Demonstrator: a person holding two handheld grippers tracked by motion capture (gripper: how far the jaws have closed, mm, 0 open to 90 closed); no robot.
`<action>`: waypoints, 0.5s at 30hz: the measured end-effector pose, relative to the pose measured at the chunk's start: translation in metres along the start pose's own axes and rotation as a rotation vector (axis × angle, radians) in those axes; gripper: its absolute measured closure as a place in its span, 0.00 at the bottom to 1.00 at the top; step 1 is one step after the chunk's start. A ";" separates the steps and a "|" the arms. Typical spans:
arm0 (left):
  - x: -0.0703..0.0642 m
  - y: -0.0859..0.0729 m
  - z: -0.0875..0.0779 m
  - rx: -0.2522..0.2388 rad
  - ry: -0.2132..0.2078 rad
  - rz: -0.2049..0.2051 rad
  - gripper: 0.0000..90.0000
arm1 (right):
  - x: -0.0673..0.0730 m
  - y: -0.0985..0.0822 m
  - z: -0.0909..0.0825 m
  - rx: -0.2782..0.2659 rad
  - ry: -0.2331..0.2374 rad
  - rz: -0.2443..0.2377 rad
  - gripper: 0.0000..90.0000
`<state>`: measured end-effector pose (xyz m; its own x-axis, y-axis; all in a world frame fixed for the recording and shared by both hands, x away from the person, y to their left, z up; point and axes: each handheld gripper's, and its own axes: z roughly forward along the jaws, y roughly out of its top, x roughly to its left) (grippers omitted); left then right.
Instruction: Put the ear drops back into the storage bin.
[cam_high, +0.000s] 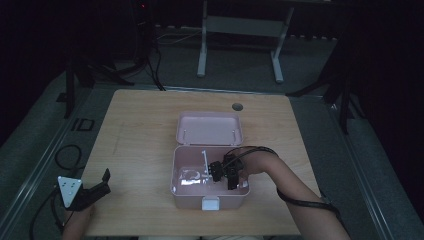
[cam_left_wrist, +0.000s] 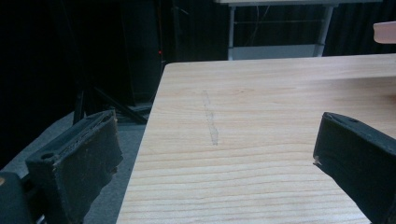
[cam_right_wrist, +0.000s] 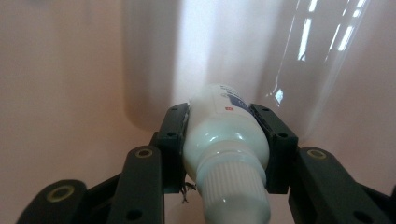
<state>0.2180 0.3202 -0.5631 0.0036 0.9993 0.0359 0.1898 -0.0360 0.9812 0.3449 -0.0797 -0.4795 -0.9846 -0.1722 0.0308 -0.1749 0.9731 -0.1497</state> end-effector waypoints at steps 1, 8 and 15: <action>0.000 0.000 0.000 0.000 0.000 0.000 0.01 | 0.000 0.000 0.002 0.008 -0.001 -0.003 0.66; 0.000 0.000 0.000 -0.002 0.000 0.000 0.01 | -0.003 0.002 0.013 0.043 0.016 0.020 0.66; 0.000 0.000 0.000 -0.002 -0.002 0.001 0.01 | -0.003 0.003 0.019 0.043 0.010 0.029 0.66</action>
<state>0.2178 0.3201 -0.5631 0.0054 0.9993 0.0365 0.1874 -0.0369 0.9816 0.3475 -0.0789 -0.4987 -0.9892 -0.1423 0.0357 -0.1465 0.9701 -0.1933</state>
